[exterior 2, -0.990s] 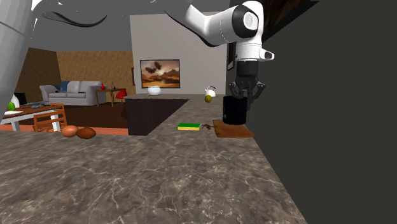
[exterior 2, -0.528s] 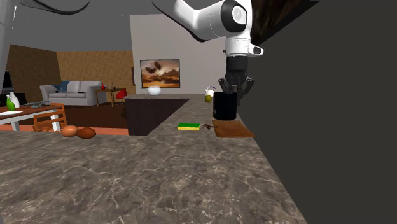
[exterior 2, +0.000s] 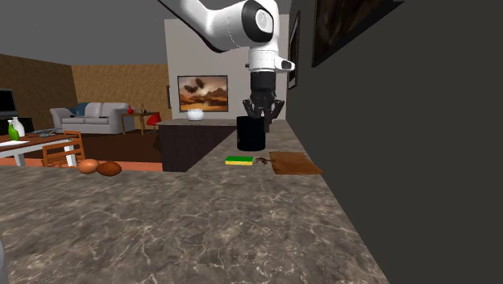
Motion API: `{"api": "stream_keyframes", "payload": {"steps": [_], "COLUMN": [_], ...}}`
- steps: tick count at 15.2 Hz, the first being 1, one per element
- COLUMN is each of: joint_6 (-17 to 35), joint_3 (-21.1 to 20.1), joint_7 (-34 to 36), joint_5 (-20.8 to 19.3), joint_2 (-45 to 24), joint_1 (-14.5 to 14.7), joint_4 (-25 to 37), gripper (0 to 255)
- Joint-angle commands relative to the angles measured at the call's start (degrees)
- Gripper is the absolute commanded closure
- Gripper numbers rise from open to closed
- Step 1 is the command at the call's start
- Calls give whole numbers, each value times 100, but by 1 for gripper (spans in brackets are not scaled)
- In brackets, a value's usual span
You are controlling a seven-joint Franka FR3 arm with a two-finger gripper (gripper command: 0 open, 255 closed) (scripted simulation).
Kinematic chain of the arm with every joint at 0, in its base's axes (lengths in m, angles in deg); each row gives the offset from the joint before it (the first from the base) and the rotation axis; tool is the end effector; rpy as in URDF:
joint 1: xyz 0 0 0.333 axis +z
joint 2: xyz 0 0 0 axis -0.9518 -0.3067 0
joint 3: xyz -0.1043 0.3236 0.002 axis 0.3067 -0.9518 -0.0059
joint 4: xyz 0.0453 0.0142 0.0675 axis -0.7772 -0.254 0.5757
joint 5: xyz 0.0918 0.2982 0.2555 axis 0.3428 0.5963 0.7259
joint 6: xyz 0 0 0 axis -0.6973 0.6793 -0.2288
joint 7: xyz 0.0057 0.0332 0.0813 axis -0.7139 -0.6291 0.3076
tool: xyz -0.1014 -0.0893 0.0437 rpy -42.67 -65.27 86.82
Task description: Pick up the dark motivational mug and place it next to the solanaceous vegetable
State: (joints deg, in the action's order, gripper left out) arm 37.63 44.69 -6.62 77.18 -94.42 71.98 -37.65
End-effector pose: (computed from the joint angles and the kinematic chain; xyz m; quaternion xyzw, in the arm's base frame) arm 0.5925 -0.0967 0.5035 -0.9983 0.0585 0.0021 0.0013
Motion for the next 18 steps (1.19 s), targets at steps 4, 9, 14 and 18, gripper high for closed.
{"api": "stream_keyframes", "payload": {"steps": [4,9,14,18], "joint_6": [133,197,227,236], "joint_3": [-293,-641,-1019,-1338], "joint_7": [652,1316,1987,2528], "joint_5": [-97,-109,-68,-13], "joint_2": [602,999,1262,1373], "joint_1": [331,643,949,1191], "joint_4": [-723,-1184,-1476,-1592], "gripper": [255,255,255,255]}}
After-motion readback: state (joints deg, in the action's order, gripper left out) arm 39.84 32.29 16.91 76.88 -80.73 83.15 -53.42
